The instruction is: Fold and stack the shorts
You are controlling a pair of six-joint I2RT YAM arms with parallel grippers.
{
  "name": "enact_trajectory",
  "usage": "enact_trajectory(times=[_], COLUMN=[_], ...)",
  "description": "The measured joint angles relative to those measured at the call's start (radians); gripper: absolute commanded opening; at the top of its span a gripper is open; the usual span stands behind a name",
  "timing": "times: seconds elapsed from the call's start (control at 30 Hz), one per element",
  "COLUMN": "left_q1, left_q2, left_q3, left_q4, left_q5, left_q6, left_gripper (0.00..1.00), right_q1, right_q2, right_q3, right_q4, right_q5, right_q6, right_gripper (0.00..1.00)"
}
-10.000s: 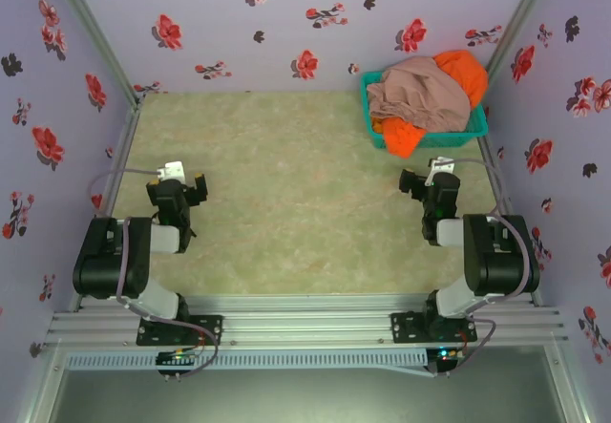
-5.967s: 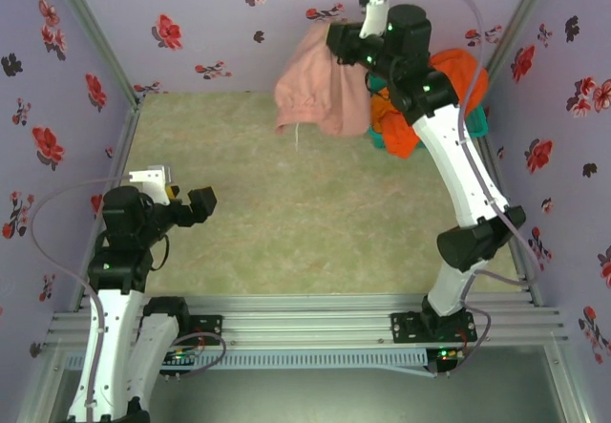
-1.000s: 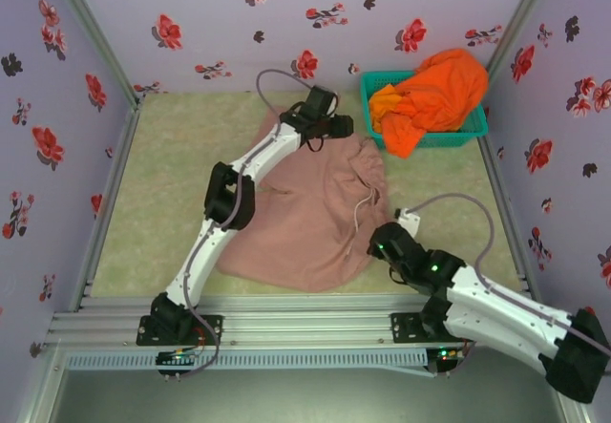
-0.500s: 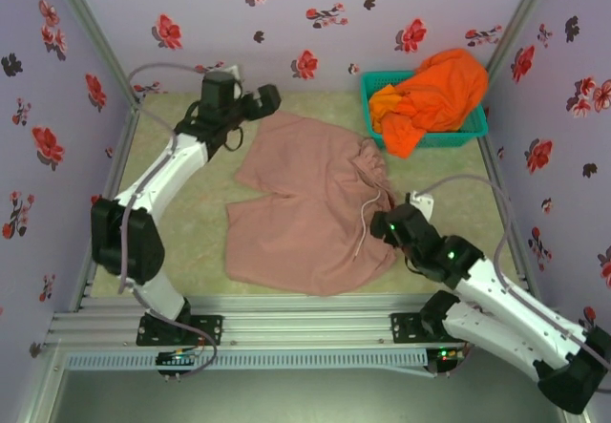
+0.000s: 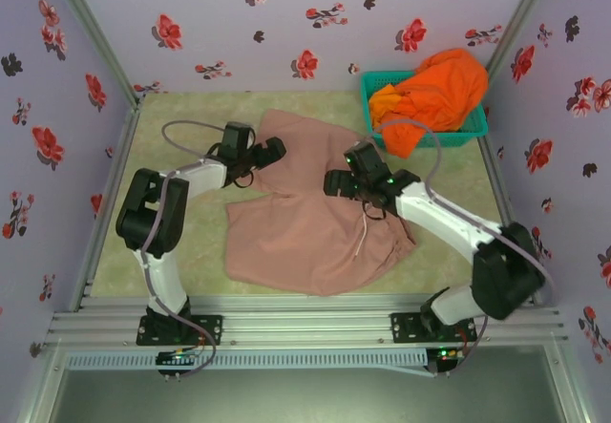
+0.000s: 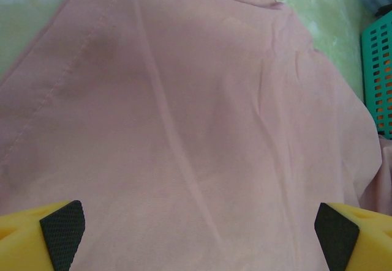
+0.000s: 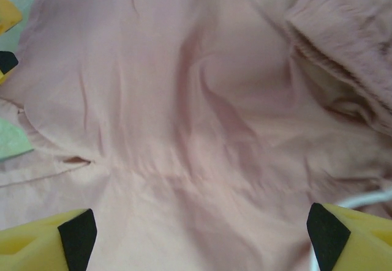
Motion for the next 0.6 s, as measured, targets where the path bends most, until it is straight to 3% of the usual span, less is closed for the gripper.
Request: enact_trajectory(times=[0.2,0.37,0.6], left_q1=[0.037,0.115,0.255], left_q2=[0.033,-0.006,-0.031], left_q3=[-0.049,-0.149,-0.175], left_q4=[0.059,0.164,0.139], left_q5=[0.000,0.018,0.027], left_q6=[-0.029,-0.033,0.019], left_gripper=[0.99,0.99,0.99], right_q1=[-0.048,-0.054,-0.060], right_q2=[0.167,0.213,0.248], right_q3=[0.032,0.053,0.101], right_q4=[0.081,0.103,0.135], right_q5=[-0.101,-0.127,-0.122], right_q6=[0.019,0.037,0.062], right_gripper=[0.89,0.89,0.90])
